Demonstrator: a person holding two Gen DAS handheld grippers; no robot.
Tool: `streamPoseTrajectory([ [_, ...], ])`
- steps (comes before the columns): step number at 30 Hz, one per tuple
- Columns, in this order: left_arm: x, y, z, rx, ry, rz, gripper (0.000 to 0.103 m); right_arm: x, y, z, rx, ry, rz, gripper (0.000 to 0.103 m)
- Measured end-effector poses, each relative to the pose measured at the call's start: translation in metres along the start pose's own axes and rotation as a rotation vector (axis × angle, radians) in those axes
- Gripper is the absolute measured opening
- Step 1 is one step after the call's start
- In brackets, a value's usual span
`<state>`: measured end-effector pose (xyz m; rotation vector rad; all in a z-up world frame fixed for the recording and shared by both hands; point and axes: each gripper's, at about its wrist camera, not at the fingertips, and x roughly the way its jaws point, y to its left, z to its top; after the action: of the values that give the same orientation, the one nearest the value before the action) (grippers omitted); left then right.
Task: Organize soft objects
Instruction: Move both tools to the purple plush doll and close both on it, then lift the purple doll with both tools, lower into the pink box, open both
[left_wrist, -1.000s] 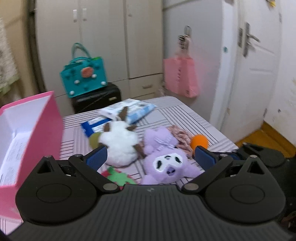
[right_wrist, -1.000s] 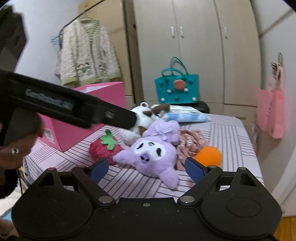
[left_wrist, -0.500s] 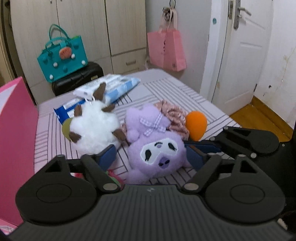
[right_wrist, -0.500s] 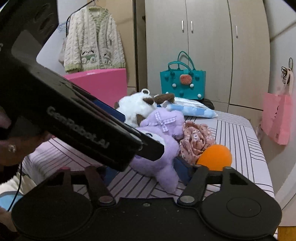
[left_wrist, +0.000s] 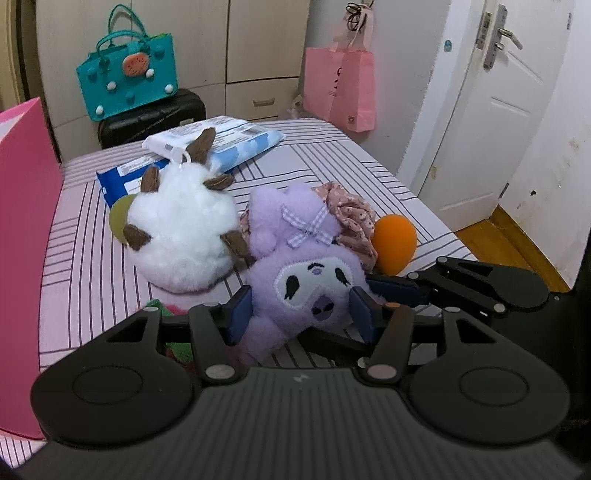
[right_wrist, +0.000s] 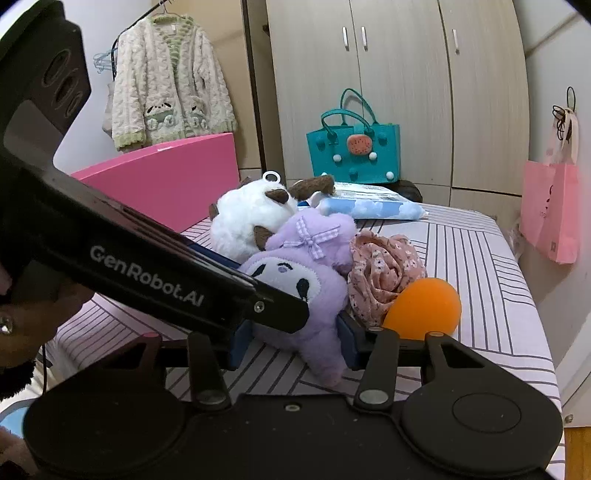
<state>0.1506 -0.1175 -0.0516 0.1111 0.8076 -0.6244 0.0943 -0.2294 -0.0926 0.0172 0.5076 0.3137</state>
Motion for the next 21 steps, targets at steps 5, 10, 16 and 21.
streamPoseTrajectory([
  [5,0.000,-0.003,0.002,-0.024,0.014,0.019,0.055,0.002,-0.005,0.008,0.045,0.036,0.014,0.052],
  [10,-0.010,0.000,0.008,-0.051,0.028,-0.005,0.055,-0.005,0.000,0.017,0.024,0.043,0.019,0.052],
  [16,-0.028,0.005,0.019,-0.059,0.053,-0.015,0.055,-0.013,0.003,0.036,0.058,0.076,0.062,0.052],
  [21,-0.045,0.014,0.029,-0.051,0.098,-0.045,0.054,-0.019,0.011,0.050,0.072,0.110,0.100,0.053],
])
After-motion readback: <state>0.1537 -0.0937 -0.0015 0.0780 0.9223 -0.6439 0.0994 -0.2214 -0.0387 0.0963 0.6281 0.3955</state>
